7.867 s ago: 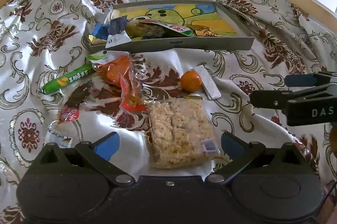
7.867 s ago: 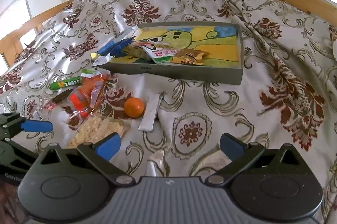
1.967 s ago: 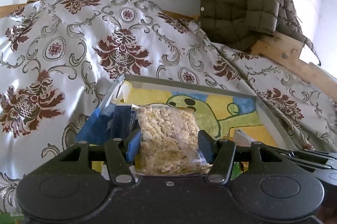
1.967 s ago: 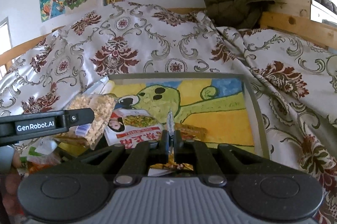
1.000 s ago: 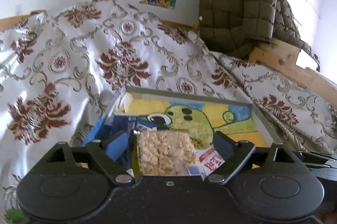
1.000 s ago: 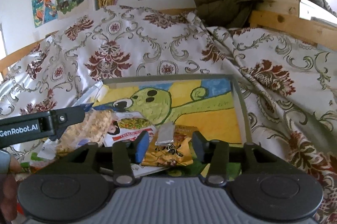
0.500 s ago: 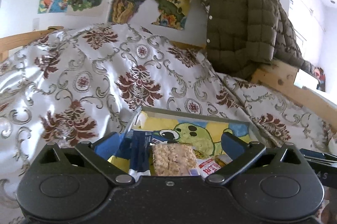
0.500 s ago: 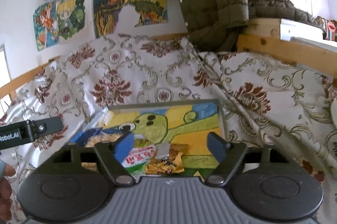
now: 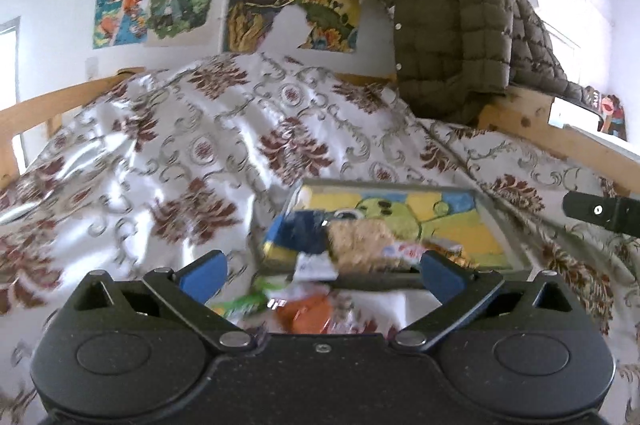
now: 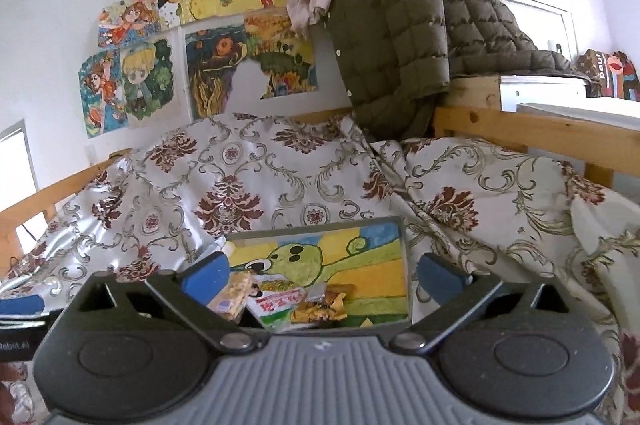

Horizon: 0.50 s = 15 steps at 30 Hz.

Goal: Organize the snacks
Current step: 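Withdraw both open tools from the tray back over the remaining snacks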

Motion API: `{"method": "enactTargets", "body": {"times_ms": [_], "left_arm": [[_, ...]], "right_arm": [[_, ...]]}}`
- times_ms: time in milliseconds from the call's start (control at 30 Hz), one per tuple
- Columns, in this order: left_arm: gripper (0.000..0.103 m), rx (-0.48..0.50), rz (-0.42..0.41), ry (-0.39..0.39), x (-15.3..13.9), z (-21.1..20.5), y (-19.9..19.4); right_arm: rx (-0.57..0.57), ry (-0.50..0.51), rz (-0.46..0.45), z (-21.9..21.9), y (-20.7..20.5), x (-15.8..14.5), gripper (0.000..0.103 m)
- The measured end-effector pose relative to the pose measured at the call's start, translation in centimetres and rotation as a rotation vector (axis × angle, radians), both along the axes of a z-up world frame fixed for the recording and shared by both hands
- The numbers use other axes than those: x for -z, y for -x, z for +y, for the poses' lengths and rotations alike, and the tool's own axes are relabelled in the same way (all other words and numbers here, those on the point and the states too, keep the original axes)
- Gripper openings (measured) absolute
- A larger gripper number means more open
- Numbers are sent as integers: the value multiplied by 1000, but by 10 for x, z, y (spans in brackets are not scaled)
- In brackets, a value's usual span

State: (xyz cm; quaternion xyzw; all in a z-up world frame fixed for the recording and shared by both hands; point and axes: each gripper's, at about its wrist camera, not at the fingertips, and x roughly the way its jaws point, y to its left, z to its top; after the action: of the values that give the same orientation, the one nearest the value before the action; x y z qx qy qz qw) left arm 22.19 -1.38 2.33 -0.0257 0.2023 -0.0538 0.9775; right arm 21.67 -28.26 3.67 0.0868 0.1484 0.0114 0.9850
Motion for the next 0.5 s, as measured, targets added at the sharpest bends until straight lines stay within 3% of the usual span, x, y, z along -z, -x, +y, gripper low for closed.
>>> {"method": "enactTargets", "body": {"times_ms": [500], "left_arm": [[102, -73, 51, 9, 9, 23, 90]], "right_arm": [[-82, 29, 75, 26, 87, 8, 103]]}}
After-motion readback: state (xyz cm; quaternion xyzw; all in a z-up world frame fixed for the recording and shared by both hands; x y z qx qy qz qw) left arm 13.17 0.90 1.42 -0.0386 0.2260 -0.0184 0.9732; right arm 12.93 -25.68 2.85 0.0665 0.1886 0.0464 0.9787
